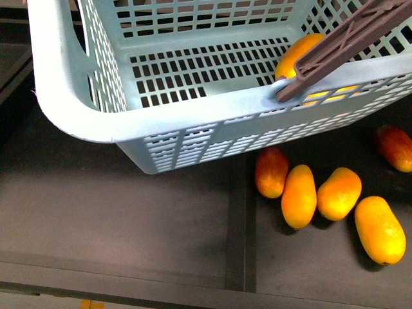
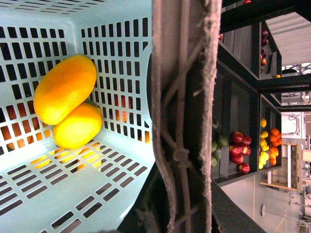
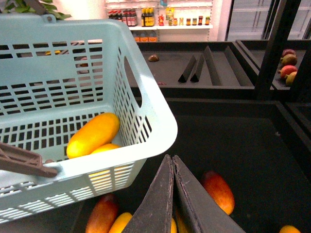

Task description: Pick lemon and mango into basket

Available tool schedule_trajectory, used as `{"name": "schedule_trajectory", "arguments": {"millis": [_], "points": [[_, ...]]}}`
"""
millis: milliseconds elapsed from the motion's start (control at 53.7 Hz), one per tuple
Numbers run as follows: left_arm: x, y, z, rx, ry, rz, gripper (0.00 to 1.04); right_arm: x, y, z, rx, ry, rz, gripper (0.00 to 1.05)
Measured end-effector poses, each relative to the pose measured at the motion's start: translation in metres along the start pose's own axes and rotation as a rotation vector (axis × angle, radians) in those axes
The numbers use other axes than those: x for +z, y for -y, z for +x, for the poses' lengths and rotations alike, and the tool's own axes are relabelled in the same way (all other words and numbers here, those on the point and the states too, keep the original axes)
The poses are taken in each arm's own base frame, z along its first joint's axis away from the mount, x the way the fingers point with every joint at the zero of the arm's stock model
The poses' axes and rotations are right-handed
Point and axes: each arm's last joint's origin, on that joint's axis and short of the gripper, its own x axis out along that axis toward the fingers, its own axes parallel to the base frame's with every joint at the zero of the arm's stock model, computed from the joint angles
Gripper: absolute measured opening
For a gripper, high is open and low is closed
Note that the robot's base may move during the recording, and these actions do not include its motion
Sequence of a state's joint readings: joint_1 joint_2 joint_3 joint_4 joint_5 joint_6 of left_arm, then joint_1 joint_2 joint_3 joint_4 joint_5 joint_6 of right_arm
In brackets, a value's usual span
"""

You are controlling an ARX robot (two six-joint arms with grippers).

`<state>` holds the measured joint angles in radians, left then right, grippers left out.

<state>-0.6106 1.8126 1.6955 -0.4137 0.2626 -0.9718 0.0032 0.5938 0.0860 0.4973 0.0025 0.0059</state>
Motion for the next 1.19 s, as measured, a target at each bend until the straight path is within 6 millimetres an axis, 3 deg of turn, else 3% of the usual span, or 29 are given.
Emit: {"name": "schedule_trajectory", "arguments": {"millis": [372, 1192], "points": [[0.000, 0.000, 0.000, 0.000, 0.001, 0.000, 0.06, -0.012, 0.000, -0.017, 0.002, 0.019, 0.000, 0.02], [0.000, 0.000, 0.000, -0.001, -0.002, 0.000, 0.06, -0.015, 0.000, -0.043, 0.001, 0.017, -0.001, 0.02]]}}
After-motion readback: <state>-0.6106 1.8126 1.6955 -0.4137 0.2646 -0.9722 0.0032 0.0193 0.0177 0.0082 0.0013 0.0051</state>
